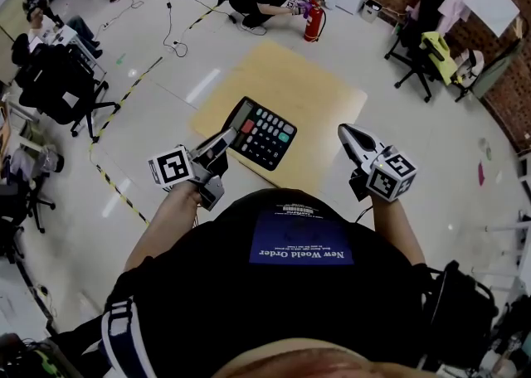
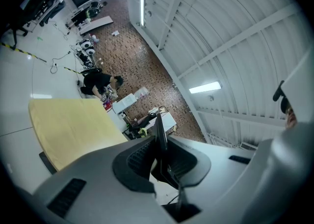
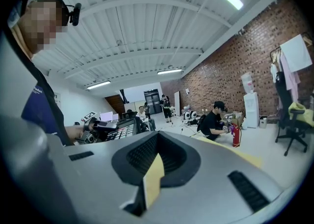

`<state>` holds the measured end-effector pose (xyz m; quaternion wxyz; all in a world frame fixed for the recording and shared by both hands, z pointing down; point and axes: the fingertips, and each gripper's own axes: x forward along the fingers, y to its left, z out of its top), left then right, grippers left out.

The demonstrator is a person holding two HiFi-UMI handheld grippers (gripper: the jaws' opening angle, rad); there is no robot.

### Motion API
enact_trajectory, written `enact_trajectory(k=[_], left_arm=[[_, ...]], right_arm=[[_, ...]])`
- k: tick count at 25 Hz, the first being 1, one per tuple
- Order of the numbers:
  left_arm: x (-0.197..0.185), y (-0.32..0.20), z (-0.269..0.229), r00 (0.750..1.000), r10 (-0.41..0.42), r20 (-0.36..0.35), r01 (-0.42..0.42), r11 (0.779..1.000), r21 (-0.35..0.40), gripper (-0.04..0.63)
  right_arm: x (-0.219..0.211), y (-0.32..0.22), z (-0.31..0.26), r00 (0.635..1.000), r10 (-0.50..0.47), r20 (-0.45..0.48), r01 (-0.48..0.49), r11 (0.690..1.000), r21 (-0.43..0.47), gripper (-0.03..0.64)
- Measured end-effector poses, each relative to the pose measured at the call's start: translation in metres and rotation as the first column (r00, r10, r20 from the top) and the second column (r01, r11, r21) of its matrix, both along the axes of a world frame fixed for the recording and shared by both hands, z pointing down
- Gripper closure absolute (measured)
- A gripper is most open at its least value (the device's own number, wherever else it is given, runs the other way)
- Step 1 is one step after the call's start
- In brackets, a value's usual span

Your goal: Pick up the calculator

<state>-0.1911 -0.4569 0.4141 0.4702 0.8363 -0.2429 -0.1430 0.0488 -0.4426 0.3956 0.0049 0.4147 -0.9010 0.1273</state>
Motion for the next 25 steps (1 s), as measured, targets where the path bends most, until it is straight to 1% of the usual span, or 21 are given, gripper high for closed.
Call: enact_trajectory(k=[2,4,7,10,12,14,17,22,25], left_arm=[[0.0015,0.0013,-0.0006,1.0,0.0,-0.025,0.0,1.0,-0.022,0.531],[0.002,0.0014,-0.0012,0.999,-0.002,-0.033,0.001,1.0,-0.03,0.531],[0.0012,0.0011,-0.0012,1.0,-0.005,-0.029,0.004,1.0,-0.031,0.531],[-0.0009,-0.0012,-0.0002,1.0,-0.005,-0.003,0.005,1.0,-0.004,0.531],[-0.0004,-0.0013,0.0004,1.0,-0.005,-0.011,0.005,1.0,-0.012,0.531],[-0.0003,-0.0016,0.0006,1.0,-0.002,-0.004,0.002,1.0,-0.004,0.531],[0.0024,0.0007,-0.0002,0.999,-0.001,-0.034,0.0,1.0,-0.029,0.531],[0.0031,0.0009,-0.0016,0.999,0.002,-0.039,-0.002,1.0,-0.025,0.531],[0.0006,-0.0011,-0.0012,1.0,0.0,-0.01,0.0,1.0,-0.004,0.531]], right_arm=[[-0.0002,0.0001,-0.0003,1.0,-0.001,-0.006,0.001,1.0,0.004,0.632],[-0.0005,0.0,-0.0012,1.0,-0.003,-0.01,0.003,1.0,0.003,0.632],[-0.0018,0.0007,-0.0019,1.0,-0.008,-0.018,0.008,1.0,0.006,0.632],[-0.0024,0.0012,-0.0007,1.0,-0.011,-0.024,0.011,1.0,0.008,0.634],[-0.003,0.0009,0.0,1.0,-0.014,-0.025,0.014,1.0,0.008,0.634],[-0.0036,0.001,0.0,1.0,-0.016,-0.027,0.016,1.0,0.009,0.633],[-0.0038,0.0023,-0.0011,0.999,-0.019,-0.031,0.019,1.0,0.012,0.634],[-0.0046,0.0034,-0.0013,0.999,-0.023,-0.035,0.024,1.0,0.015,0.634],[-0.0048,0.0035,-0.0006,0.999,-0.024,-0.035,0.024,1.0,0.012,0.634]])
